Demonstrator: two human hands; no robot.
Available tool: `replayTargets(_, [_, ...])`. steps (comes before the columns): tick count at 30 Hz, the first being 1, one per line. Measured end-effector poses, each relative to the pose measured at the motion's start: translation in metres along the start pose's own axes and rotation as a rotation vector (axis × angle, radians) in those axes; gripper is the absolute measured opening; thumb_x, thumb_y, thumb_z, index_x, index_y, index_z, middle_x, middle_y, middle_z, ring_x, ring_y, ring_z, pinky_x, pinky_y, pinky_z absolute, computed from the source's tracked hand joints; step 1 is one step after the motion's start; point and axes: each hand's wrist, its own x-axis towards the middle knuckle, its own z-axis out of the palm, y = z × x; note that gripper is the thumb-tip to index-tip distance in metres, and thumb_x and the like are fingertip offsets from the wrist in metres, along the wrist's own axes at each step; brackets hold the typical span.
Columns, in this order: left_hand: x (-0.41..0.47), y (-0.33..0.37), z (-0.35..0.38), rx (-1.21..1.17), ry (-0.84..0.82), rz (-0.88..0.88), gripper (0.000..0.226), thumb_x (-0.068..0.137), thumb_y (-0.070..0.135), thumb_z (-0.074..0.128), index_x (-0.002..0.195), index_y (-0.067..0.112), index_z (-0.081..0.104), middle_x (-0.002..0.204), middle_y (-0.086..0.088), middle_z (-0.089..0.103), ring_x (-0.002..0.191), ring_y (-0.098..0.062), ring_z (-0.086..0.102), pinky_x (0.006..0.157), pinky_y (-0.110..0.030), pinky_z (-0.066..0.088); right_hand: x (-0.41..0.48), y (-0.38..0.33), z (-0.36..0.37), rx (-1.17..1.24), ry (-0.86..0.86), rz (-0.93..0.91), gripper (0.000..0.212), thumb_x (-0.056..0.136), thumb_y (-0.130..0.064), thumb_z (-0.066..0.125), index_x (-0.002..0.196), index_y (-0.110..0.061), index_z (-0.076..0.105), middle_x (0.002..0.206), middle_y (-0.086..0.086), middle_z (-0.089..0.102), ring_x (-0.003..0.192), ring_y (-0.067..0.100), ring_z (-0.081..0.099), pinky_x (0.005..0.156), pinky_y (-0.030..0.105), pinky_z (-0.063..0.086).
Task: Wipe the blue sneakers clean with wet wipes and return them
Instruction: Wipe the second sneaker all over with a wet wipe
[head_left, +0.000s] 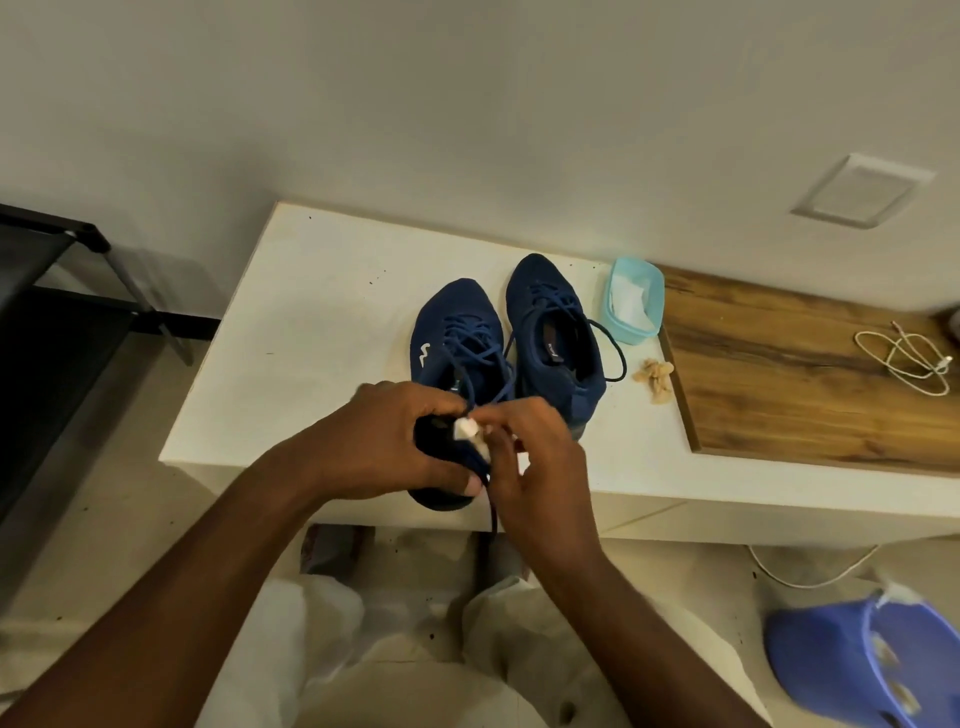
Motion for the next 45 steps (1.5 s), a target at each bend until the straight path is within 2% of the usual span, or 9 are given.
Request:
replayTargets(2, [0.002,0.007,0.006,0.109,0.105,-0.021,0.054,0.063,0.077,0.070,0.104,0.044,0.068,0.094,0.022,0.071,0.091,-0.002,0.065,0.094,-0.040,0.050,0.010,0.009,-0.003,-0.013,-0.010,0.090,0.015,0.099,-0.013,0.055,0.103,-0.020,0.067,0.098,-0.007,0.062,0.091,0.008,0.059,0.076,0.032,0.052])
replayTargets(5, [0.006,0.021,0.011,0.232,0.242,0.001,0.046,0.064,0.078,0.056,0.090,0.041,0.064,0.079,0.020,0.066,0.077,-0.002,0.062,0.088,-0.043,0.050,0.008,0.006,-0.006,0.068,-0.063,0.108,0.016,0.101,-0.013,0.053,0.106,-0.021,0.066,0.101,-0.009,0.063,0.093,0.006,0.060,0.076,0.026,0.053])
replayTargets(8, [0.009,0.036,0.016,0.182,0.332,0.018,0.045,0.072,0.070,0.066,0.100,0.035,0.069,0.090,0.018,0.069,0.082,-0.004,0.064,0.083,-0.040,0.054,0.009,0.004,-0.016,0.316,0.048,0.226,0.018,0.098,-0.007,0.055,0.105,-0.019,0.068,0.099,-0.006,0.069,0.093,0.013,0.066,0.078,0.030,0.057])
replayTargets(11, [0.009,0.049,0.017,0.133,0.440,-0.016,0.034,0.075,0.058,0.079,0.094,0.032,0.070,0.085,0.017,0.070,0.077,-0.002,0.065,0.075,-0.035,0.058,0.020,0.003,-0.032,0.545,0.163,0.399,0.019,0.095,-0.006,0.060,0.103,-0.021,0.070,0.098,-0.001,0.072,0.090,0.017,0.070,0.071,0.036,0.061])
replayTargets(18, [0.020,0.086,0.012,0.252,0.655,0.007,0.025,0.082,0.051,0.077,0.085,0.033,0.060,0.079,0.014,0.056,0.071,-0.007,0.056,0.062,-0.031,0.049,0.056,0.047,-0.088,0.616,0.455,0.635,0.015,0.090,-0.007,0.069,0.101,-0.016,0.072,0.108,0.004,0.071,0.092,0.020,0.072,0.061,0.026,0.056])
replayTargets(25, [0.097,0.130,0.038,0.119,0.428,0.226,0.028,0.088,0.036,0.074,0.112,0.027,0.065,0.106,0.007,0.062,0.096,-0.010,0.061,0.085,-0.037,0.054,0.077,0.093,-0.136,0.651,0.533,0.736,0.009,0.088,-0.004,0.067,0.090,-0.011,0.072,0.085,0.005,0.074,0.072,0.017,0.070,0.062,0.032,0.060])
replayTargets(30, [0.169,0.135,0.088,0.393,0.204,0.345,0.052,0.099,0.034,0.058,0.146,0.018,0.044,0.143,-0.006,0.053,0.124,-0.026,0.052,0.100,-0.046,0.048,0.082,0.128,-0.144,0.633,0.540,0.803,0.016,0.086,0.003,0.060,0.090,-0.006,0.073,0.093,0.013,0.074,0.069,0.016,0.069,0.063,0.031,0.060])
replayTargets(37, [0.220,0.116,0.128,0.813,0.059,0.315,0.044,0.095,0.035,0.058,0.133,0.016,0.048,0.129,-0.009,0.058,0.116,-0.030,0.055,0.094,-0.042,0.041,0.088,0.189,-0.132,0.447,0.475,0.869,0.016,0.081,-0.005,0.065,0.082,-0.017,0.075,0.087,0.002,0.075,0.082,0.020,0.072,0.076,0.041,0.062])
replayTargets(45, [0.200,0.122,0.107,0.639,0.216,0.321,0.038,0.096,0.035,0.055,0.132,0.021,0.058,0.129,-0.004,0.060,0.115,-0.025,0.056,0.097,-0.044,0.041,0.081,0.203,-0.123,0.270,0.387,0.850,0.019,0.077,-0.009,0.065,0.082,-0.024,0.076,0.081,-0.009,0.073,0.080,0.011,0.070,0.077,0.033,0.060])
